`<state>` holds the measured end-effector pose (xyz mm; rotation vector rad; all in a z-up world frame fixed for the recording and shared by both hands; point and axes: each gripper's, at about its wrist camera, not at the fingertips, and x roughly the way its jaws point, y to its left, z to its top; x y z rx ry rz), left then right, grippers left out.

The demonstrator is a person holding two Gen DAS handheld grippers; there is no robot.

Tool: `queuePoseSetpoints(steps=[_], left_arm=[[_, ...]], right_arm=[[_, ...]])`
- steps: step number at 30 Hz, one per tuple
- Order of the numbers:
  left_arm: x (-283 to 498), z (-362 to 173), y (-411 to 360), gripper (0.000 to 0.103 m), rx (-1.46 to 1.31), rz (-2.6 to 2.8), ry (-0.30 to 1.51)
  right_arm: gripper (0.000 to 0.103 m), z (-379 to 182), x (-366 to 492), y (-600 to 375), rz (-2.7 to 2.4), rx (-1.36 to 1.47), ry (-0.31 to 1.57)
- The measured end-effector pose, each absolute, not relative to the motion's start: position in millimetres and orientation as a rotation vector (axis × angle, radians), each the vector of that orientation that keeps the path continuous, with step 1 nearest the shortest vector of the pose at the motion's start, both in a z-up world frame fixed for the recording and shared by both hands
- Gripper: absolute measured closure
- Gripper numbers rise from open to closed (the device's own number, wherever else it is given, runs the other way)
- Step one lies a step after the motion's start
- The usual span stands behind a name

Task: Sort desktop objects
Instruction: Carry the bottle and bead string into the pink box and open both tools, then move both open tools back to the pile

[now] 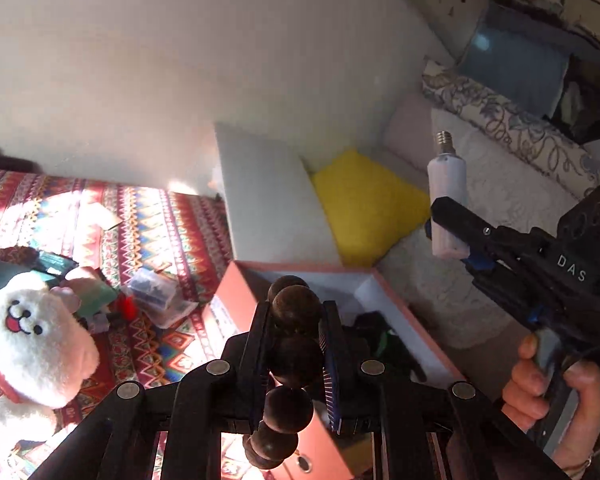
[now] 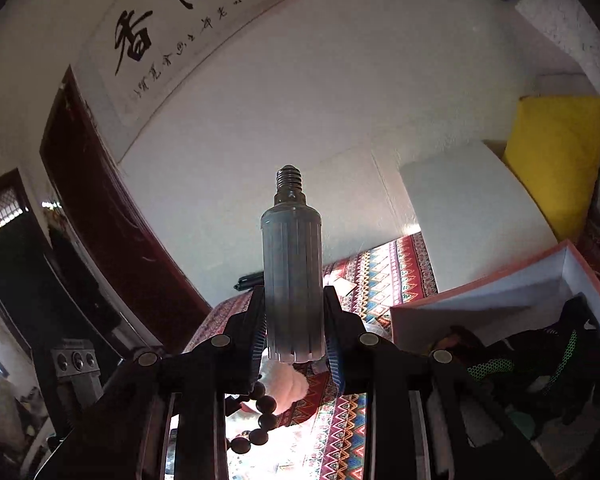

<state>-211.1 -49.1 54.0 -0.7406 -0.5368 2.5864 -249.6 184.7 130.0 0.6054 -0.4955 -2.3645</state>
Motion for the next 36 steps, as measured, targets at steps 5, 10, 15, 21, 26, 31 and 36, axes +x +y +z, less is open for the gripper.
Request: queuePoseSetpoints(steps=[5,10,15,21,26,31,36], left_arm=[[-218,78,-16,0.086,-0.693,2.532,-0.519],[-239,91,34,0.086,-0.681,2.449,-0.467],[-265,77,84,0.086,-0.737,2.375,-0.418],[-283,54,113,0.039,-0.784,2.499,-0.325],[-282,50,88,0.003,-0.752,2.622,-0.351],[-292,33,59,0.002,-0.909,2.707,-0.406],[-291,17,28,0.002,-0.997,2.753,-0.432]], right_arm=[[0.075,136,-239,216,-2.41,0.577,-0.524],[0.075,121,-253,245,-2.51,0.624,-0.542],[0.074,99,-274,273,-2.608,0.702,-0.564],[0.057,85,-293,292,-2.68,0.797,-0.613],[0.005,89,-292,306,-2.766,0.779,-0.675],[0.005,94,-293,293,-2.792,0.787,-0.626],[0.005,99,-290,267,-2.765,0.774,-0.585]])
